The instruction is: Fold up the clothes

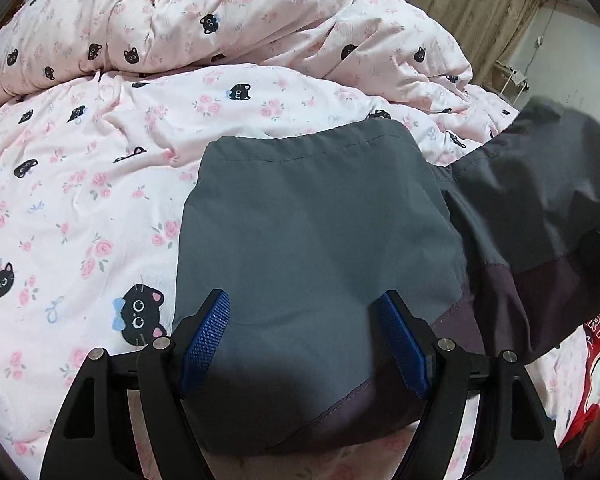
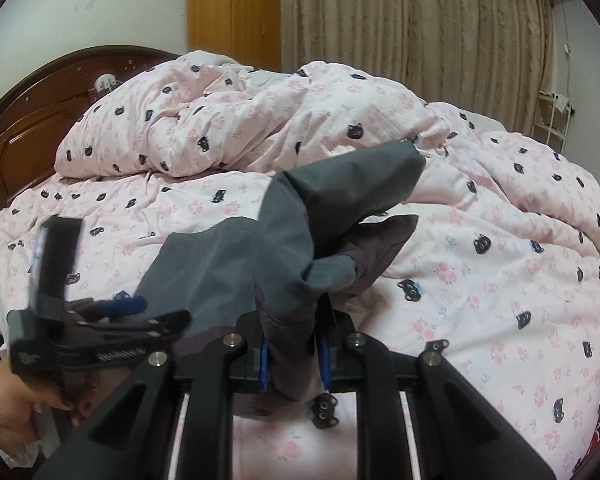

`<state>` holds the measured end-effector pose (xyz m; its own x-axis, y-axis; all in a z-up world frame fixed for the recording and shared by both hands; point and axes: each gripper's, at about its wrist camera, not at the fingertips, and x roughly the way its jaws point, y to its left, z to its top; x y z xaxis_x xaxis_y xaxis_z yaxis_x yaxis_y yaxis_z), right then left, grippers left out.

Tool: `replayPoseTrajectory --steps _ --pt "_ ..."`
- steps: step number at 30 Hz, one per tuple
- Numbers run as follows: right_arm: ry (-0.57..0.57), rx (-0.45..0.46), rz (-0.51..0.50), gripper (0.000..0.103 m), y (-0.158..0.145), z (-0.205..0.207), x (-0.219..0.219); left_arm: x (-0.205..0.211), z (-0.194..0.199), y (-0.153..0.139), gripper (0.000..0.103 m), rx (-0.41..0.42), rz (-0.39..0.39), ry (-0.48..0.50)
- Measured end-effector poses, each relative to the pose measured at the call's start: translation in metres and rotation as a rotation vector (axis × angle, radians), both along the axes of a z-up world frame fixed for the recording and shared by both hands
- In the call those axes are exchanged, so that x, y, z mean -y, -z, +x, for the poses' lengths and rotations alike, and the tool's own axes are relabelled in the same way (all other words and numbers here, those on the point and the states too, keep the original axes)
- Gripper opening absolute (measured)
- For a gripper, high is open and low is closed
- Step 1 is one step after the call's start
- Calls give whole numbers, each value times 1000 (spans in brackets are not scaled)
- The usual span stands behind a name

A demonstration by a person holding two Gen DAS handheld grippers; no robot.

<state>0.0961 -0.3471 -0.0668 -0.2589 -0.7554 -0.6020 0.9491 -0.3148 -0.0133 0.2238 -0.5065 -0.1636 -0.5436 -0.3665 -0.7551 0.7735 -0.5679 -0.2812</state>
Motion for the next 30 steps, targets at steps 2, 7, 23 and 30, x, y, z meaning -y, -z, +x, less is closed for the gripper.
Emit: replayPoseTrajectory --steps 2,7,23,30 --pt "-14 -9 8 19 -1 6 5 1 2 0 73 -13 12 -1" --pt "-57 -40 24 19 2 23 17 6 9 0 73 -64 61 -3" --pt "-148 -108 91 19 20 64 44 23 56 -31 73 -59 16 -61" --pt "-163 -180 105 19 23 80 47 49 86 4 73 -3 152 -176"
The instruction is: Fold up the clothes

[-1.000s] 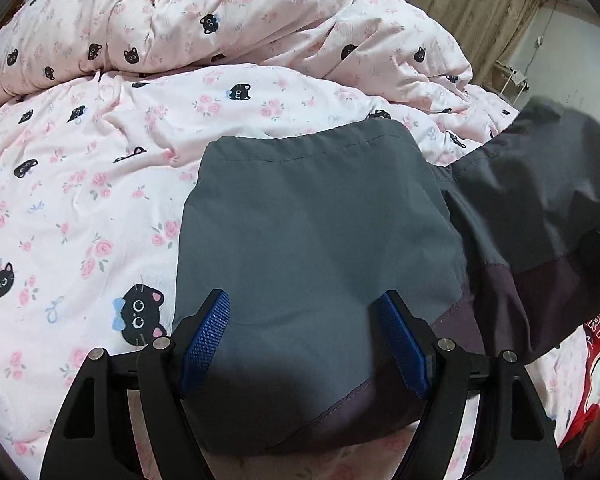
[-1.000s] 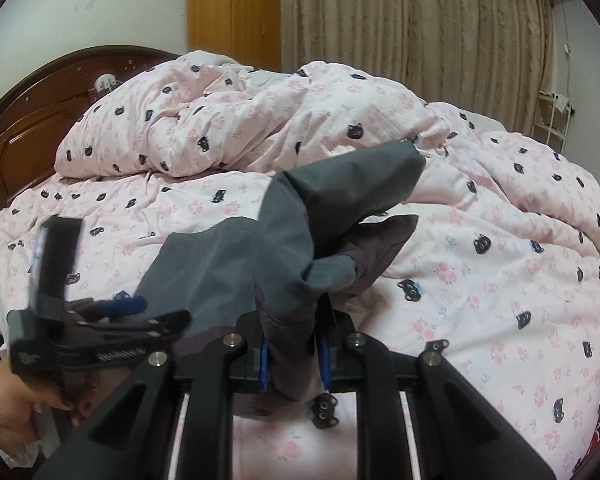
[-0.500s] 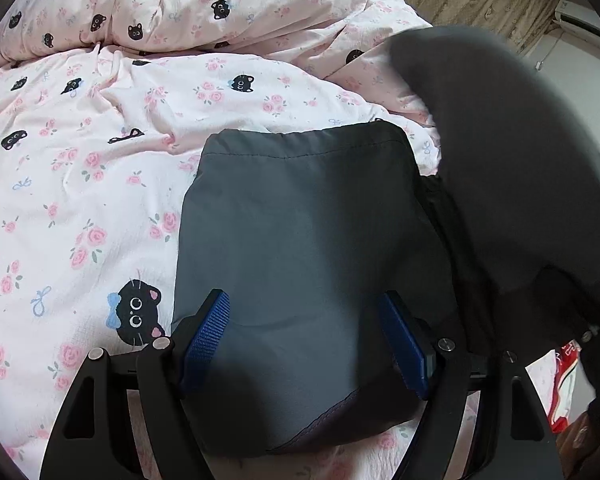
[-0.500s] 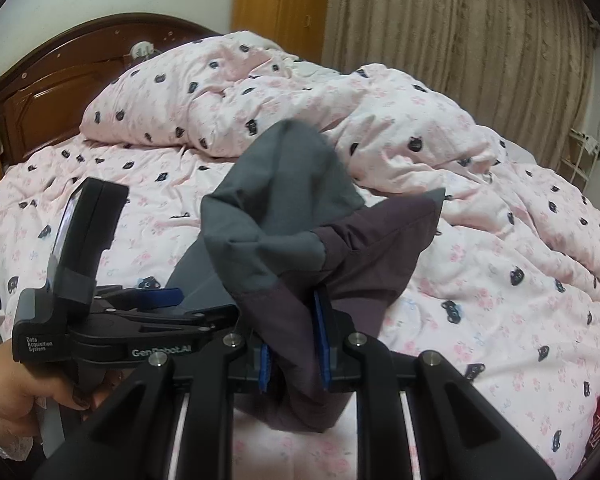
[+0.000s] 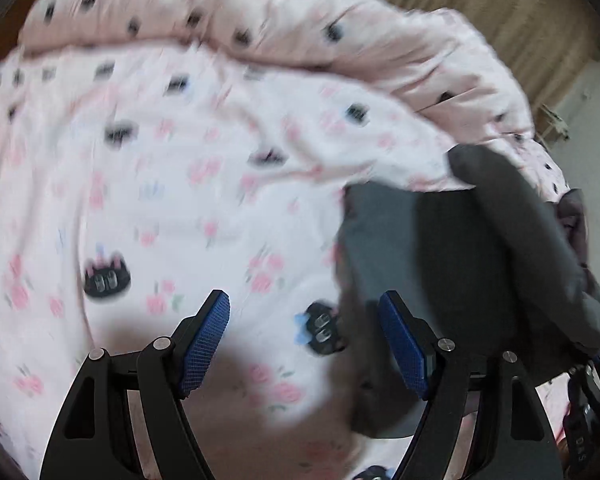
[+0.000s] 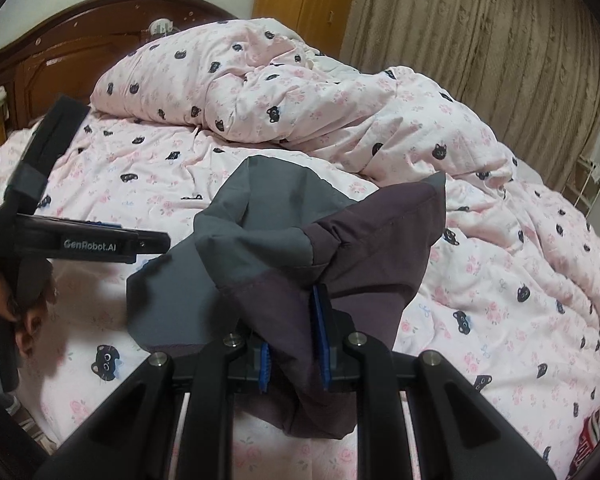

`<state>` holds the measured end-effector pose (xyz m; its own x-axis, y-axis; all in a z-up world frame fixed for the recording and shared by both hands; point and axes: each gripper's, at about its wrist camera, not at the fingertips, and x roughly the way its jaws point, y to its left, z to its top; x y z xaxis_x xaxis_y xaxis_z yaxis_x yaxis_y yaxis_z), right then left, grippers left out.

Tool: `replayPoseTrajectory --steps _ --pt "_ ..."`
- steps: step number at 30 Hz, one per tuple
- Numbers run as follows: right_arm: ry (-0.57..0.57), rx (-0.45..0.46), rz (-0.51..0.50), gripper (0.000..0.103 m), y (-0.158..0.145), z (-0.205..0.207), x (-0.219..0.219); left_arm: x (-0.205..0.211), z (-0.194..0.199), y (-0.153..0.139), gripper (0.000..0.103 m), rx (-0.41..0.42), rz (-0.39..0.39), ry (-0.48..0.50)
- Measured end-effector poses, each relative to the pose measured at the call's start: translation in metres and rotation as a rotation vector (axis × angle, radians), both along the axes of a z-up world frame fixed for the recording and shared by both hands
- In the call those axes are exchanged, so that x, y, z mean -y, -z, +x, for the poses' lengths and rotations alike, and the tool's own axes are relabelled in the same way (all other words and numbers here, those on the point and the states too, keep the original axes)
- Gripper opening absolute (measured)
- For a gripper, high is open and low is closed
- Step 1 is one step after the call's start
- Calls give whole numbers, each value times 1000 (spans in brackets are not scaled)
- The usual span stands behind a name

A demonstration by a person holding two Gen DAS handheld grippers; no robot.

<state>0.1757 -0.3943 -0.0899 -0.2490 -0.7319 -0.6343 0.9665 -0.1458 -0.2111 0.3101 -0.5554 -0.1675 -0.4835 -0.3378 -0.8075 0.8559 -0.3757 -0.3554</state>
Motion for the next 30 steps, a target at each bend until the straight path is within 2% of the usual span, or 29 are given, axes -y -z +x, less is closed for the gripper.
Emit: replayPoseTrajectory --steps 2,6,10,15,19,21,25,28,30 --pt "-11 -32 5 19 0 7 2 0 -2 7 73 13 11 4" --pt "-46 -120 15 19 1 28 8 -3 -10 10 73 50 -20 28" --pt "-105 -238 48 19 9 52 13 -2 -12 12 73 61 -24 35" --pt "-183 -319 39 19 15 76 10 -1 -11 12 74 55 -21 36" --pt "-234 -402 158 19 44 89 19 3 -8 11 73 26 -3 18" --pt "-245 -451 219 19 63 92 24 6 -2 8 73 -1 8 -16" --pt "-287 -450 250 19 81 91 24 11 13 -4 73 -67 -6 -86" --pt "-296 -466 244 20 86 90 23 13 20 -19 73 -198 -27 -71" --pt "-297 -457 239 21 87 89 24 11 17 -30 73 -264 -52 -28"
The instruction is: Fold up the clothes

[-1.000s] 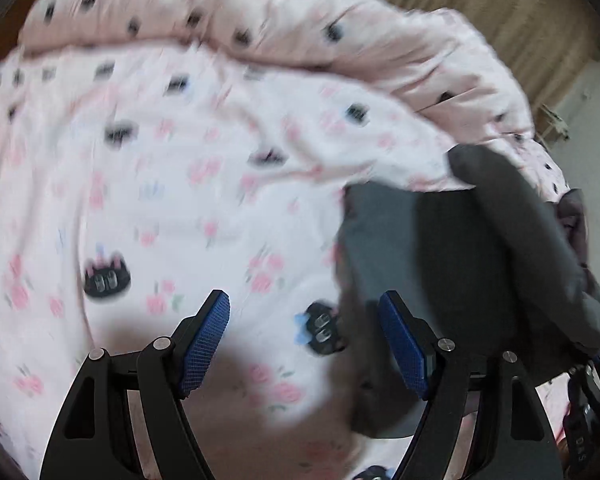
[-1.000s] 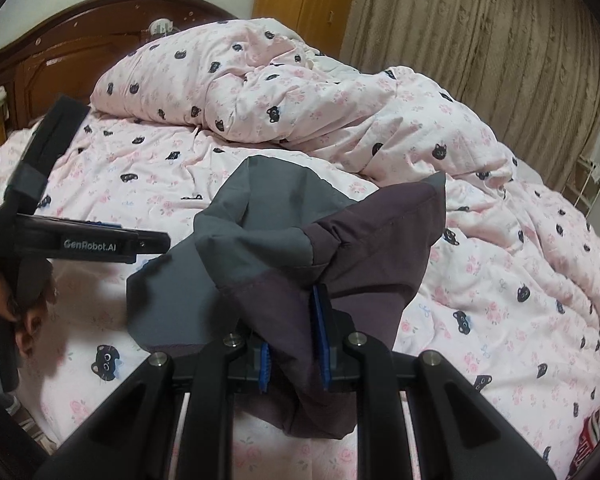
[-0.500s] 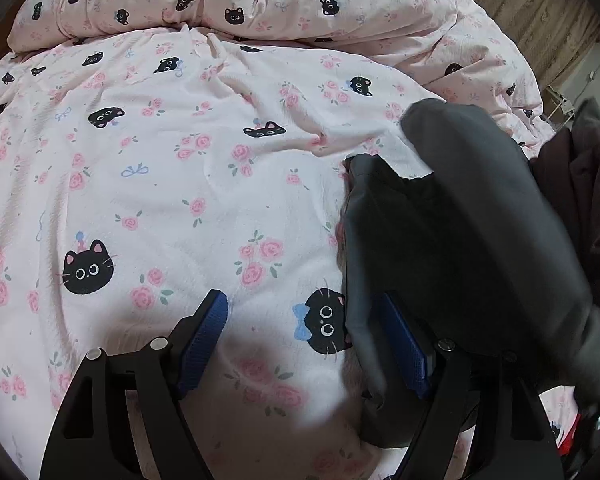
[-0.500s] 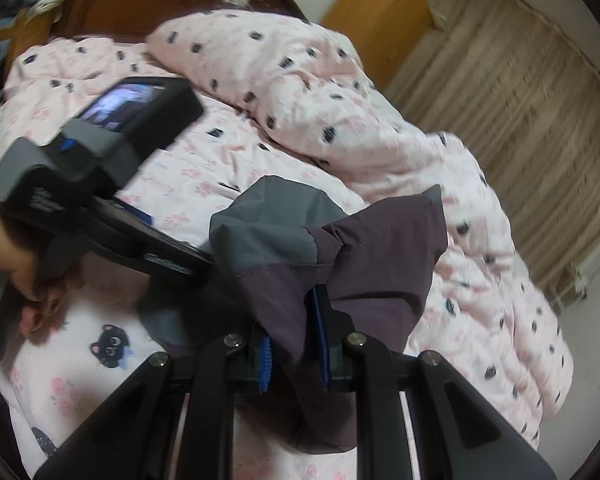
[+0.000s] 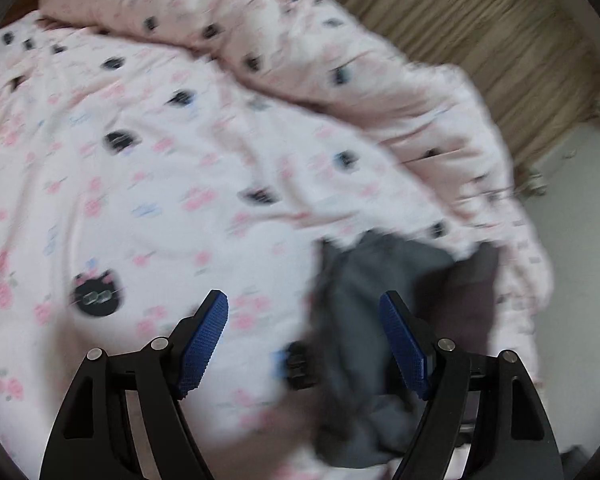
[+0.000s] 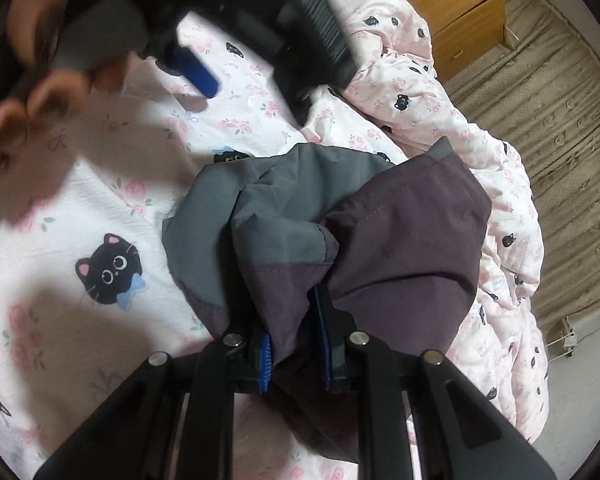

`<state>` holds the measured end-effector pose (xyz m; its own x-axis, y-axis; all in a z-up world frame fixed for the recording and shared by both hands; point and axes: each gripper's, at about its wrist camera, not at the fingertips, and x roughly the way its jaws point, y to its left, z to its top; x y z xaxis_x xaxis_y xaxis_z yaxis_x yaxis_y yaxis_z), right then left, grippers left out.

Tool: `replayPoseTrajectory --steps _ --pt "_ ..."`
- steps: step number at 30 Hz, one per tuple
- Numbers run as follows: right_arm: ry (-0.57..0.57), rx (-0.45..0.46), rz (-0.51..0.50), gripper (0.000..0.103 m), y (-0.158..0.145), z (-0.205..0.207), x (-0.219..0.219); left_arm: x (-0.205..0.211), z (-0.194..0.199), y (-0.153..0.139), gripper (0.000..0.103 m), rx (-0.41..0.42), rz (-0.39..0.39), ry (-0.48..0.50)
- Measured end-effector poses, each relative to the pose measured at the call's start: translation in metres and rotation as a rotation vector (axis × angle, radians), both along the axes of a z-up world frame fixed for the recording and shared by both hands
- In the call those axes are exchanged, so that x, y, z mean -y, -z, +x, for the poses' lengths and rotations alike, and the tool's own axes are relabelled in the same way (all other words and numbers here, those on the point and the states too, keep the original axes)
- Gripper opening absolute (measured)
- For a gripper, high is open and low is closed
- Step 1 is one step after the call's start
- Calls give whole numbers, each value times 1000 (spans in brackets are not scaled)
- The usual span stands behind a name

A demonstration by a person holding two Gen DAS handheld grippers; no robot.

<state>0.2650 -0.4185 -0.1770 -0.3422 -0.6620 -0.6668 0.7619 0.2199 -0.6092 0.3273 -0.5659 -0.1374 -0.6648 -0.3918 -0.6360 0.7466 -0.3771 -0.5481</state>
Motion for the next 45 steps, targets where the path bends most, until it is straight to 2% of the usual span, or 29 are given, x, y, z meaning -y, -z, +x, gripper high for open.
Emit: replayPoseTrajectory --steps 2,5,8,12,17,19,22,23,25,28,31,35,38,40,45 --pt "-7 -2 -7 22 1 0 -1 -5 -12 -8 73 -15 -33 74" --pt "-18 -8 -18 22 2 0 -3 -11 -31 -11 73 -32 -41 159" --pt "-27 2 -23 22 0 -4 -4 -14 -49 -9 73 6 -46 207" --pt "-45 10 -25 22 0 -8 -5 -10 -64 13 74 127 -19 199" --pt "-77 -12 -21 22 2 -7 -10 -7 -65 32 76 172 15 168" --pt "-93 -20 -12 22 0 -6 -15 -8 -66 33 76 194 7 165" --pt "-127 75 39 23 -17 -17 -25 -10 -67 34 76 225 -9 165" --pt "-140 120 57 28 -24 -22 -28 -11 -67 35 77 229 -11 166" --pt "-171 229 79 29 -46 -40 -35 -10 -65 37 77 229 -5 166" --pt "-174 380 55 29 -85 -71 -35 -10 -64 38 77 230 1 166" --pt "-79 484 -19 29 -119 -102 -7 -13 -65 37 77 249 -12 165" --pt "27 556 -30 29 -130 -105 39 -14 -66 37 77 260 -19 165" --pt "120 532 19 29 -116 -107 77 -14 -65 37 77 266 -19 167" --pt "188 519 60 29 -94 -108 96 -13 -65 38 77 280 -21 164" --pt "305 574 146 30 -56 -131 121 -13 -65 42 77 312 -29 155"
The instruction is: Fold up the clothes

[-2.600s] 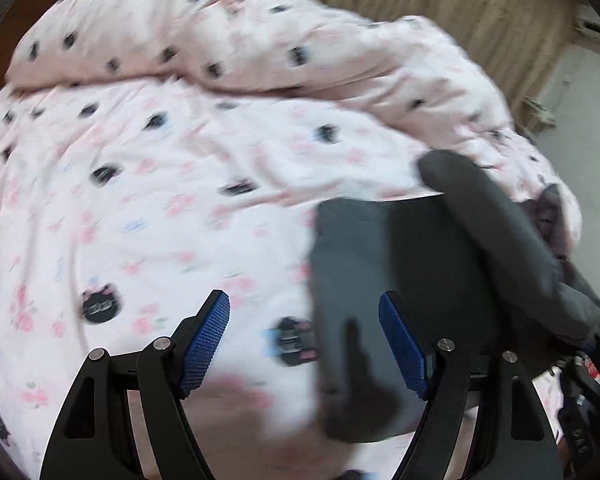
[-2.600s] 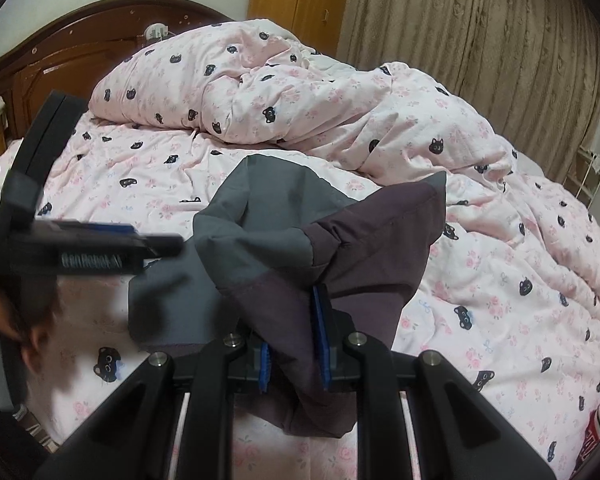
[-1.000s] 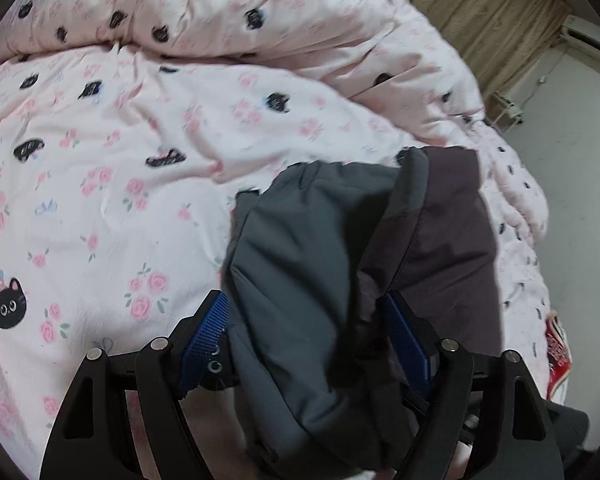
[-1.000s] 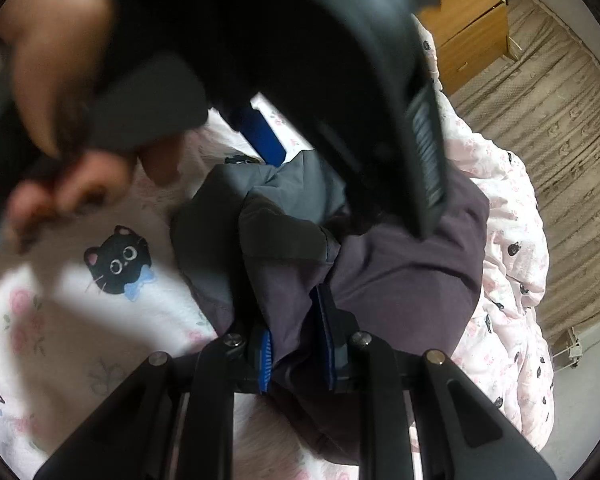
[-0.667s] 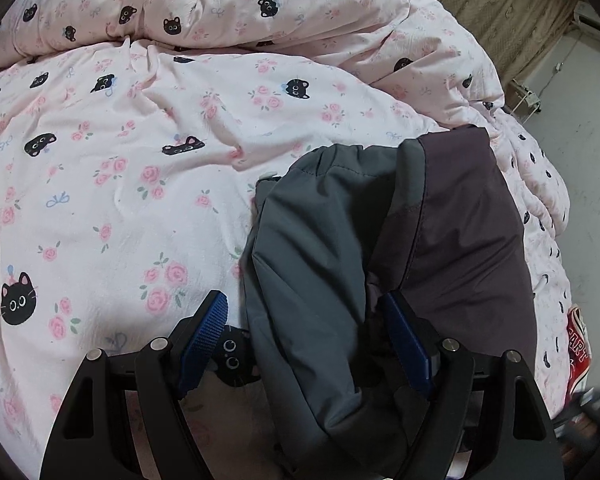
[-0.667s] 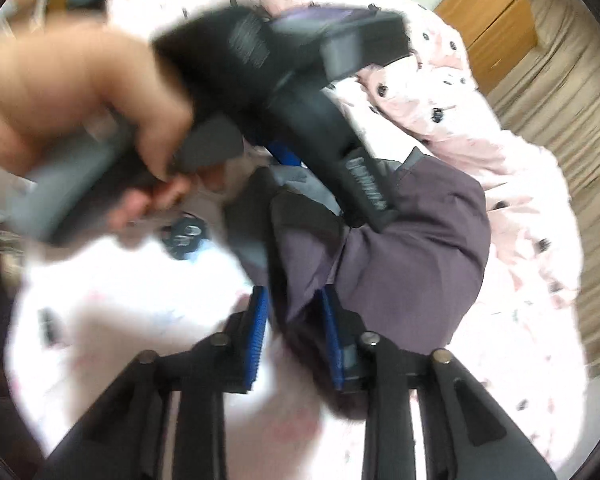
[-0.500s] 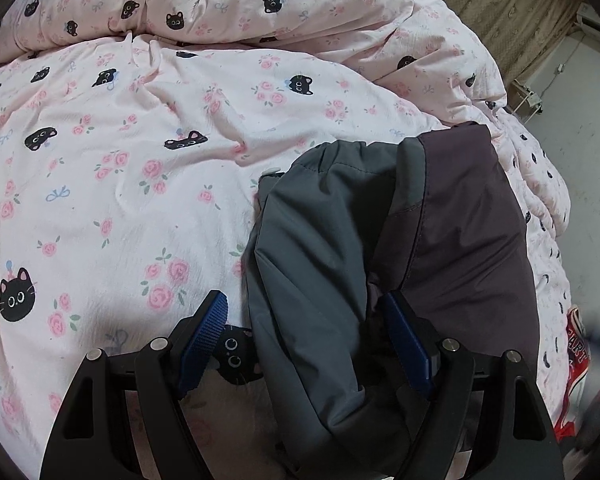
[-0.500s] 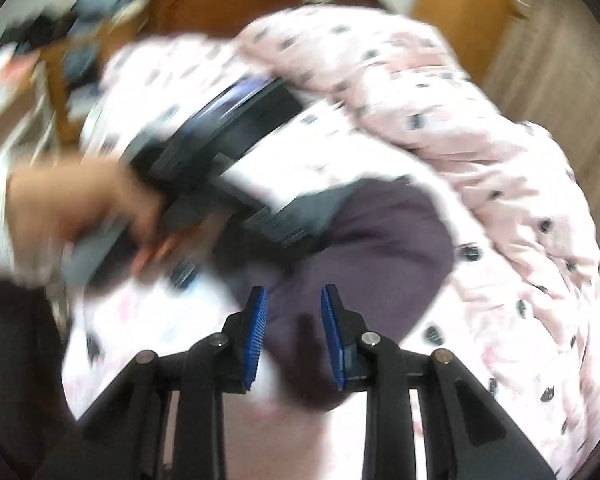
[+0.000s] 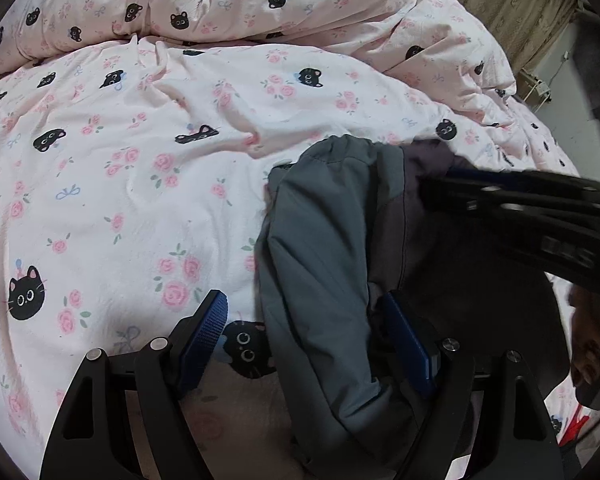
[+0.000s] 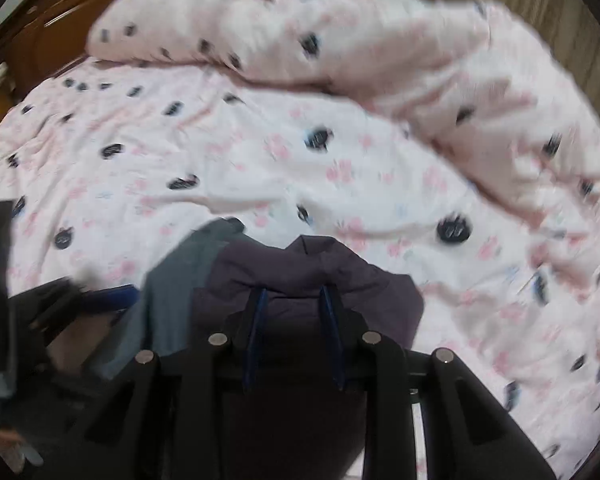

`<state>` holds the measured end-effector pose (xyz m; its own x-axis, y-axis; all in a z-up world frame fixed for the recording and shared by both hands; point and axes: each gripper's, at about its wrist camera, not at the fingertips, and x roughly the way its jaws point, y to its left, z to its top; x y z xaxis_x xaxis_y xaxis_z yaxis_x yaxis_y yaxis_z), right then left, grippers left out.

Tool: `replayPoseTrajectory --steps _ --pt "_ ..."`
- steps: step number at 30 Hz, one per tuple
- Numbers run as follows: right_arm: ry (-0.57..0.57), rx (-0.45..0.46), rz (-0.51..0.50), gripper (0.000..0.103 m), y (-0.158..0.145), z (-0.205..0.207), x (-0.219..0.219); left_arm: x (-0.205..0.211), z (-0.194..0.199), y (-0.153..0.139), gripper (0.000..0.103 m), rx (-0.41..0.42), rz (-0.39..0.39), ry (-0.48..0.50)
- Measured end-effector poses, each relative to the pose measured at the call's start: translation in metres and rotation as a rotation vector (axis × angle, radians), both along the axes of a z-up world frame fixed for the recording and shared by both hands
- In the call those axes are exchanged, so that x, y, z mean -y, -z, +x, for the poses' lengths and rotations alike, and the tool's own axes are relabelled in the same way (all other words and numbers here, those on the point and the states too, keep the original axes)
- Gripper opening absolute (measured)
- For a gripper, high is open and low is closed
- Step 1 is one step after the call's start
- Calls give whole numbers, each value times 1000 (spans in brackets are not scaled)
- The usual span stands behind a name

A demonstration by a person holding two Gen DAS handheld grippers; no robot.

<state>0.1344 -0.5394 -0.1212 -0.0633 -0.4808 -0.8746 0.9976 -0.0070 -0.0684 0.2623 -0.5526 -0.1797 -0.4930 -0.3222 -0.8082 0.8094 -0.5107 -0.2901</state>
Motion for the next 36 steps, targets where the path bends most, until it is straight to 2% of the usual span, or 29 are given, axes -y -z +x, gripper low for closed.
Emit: replayPoseTrajectory --steps 3,10,14,16,18,19,24,27,29,31,33,36 --pt "43 85 51 30 19 -16 7 -2 -3 1 77 26 -20 3" --pt "18 38 62 30 31 -13 7 -4 -7 2 77 61 -35 10" --pt "9 -1 52 30 26 -7 2 -5 -6 2 79 50 -38 15" --pt "-3 2 36 35 12 -4 -6 -5 -5 1 79 41 -37 15" --pt "-12 23 11 48 -3 -1 -17 -6 -4 1 79 37 -38 14" --pt "-22 29 -4 50 -12 1 -25 -6 -4 1 79 35 -37 14" --pt "-48 22 4 52 -28 9 -64 -6 -5 1 79 38 -37 14" --pt "-17 22 32 52 -23 2 -80 -7 -6 2 80 41 -40 16" --pt "12 75 42 54 -16 -8 -85 -8 -7 2 80 48 -45 17" --pt "36 108 54 59 -9 -16 -84 -8 -7 3 80 53 -50 16" --pt "57 144 68 71 0 -23 -81 -9 -8 4 80 60 -53 15" --pt "77 214 75 72 15 -33 -80 -9 -9 4 80 67 -58 15"
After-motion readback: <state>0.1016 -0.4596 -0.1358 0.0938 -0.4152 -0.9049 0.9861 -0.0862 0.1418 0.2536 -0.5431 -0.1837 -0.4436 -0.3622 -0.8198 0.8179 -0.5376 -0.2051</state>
